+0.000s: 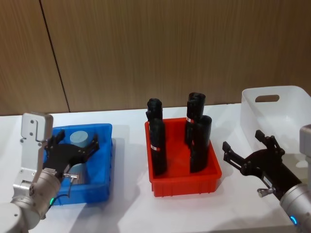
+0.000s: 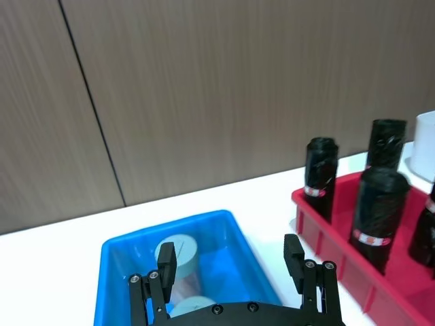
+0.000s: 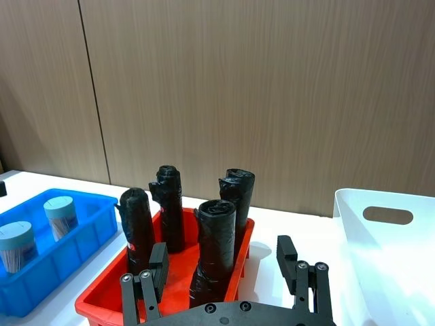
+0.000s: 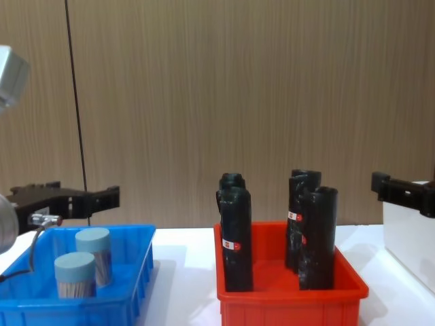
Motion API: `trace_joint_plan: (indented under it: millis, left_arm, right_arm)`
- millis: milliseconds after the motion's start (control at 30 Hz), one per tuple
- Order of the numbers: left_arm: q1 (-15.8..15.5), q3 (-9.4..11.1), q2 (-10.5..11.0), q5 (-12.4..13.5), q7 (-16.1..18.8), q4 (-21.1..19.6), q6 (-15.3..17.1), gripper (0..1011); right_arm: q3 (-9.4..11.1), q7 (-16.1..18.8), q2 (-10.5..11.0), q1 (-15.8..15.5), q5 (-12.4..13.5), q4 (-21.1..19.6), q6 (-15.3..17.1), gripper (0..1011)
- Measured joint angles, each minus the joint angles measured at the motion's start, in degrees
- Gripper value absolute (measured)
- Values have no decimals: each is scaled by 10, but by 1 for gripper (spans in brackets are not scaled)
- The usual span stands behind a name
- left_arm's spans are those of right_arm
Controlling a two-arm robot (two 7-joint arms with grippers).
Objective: Pick the cotton swabs from the blue box and place them into the white box.
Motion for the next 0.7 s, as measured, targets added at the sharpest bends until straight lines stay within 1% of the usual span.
trace_joint_plan:
  millis: [167,333,500,567,700]
  left_arm:
    - [-12,-8,0,-9,-9,21,19,999]
    - [-28,-15,-2,-11,-19,44,37,1000]
    - [-42,-19,-5,-11,-28,67,51,1000]
    - [-43,-19,-6,-11,-29,70,52,1000]
    - [-53,-21,-10,-11,-37,90,58,1000]
  right_arm:
    - [0,0,0,0,0,0,0,1001]
    - [0,0,0,0,0,0,0,1001]
    - [0,0,0,0,0,0,0,1001]
    - [0,0,0,0,0,0,0,1001]
    - [0,0,0,0,0,0,0,1001]
